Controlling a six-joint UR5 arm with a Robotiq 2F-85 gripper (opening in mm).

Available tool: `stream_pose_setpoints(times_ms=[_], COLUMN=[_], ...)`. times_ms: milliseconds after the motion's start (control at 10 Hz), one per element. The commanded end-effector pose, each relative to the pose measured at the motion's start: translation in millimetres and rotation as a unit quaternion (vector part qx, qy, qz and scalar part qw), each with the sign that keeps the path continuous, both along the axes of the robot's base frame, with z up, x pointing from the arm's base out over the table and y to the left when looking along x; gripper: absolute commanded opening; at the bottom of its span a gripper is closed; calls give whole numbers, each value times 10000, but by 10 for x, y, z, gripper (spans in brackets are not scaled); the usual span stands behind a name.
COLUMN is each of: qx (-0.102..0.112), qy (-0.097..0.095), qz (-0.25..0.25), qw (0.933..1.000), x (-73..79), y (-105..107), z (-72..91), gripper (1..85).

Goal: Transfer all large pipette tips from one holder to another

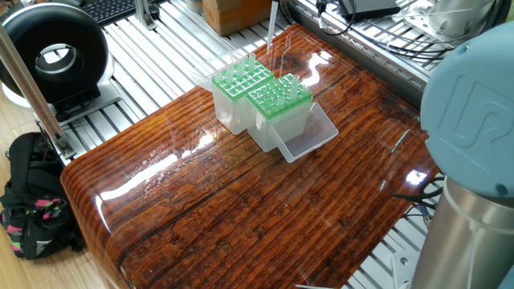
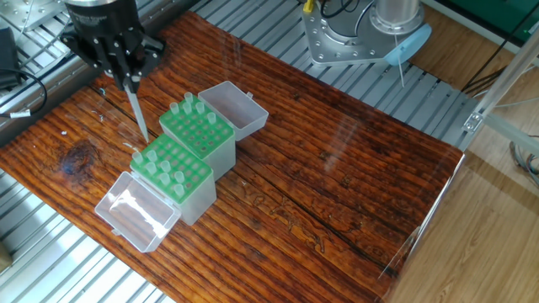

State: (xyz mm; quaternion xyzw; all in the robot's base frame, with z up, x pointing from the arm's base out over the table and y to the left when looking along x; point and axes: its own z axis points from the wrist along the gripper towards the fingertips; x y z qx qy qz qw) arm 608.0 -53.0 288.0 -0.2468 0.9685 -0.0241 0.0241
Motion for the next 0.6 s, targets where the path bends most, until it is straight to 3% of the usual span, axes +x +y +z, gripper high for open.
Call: stream_pose_setpoints(times_ms=[0, 500], qx=[65, 93], qy=[-21, 18], qz=[17, 54], qw=[10000, 9999], x=[18, -5], y=[61, 35], z=[-82, -136], gripper=[117, 117])
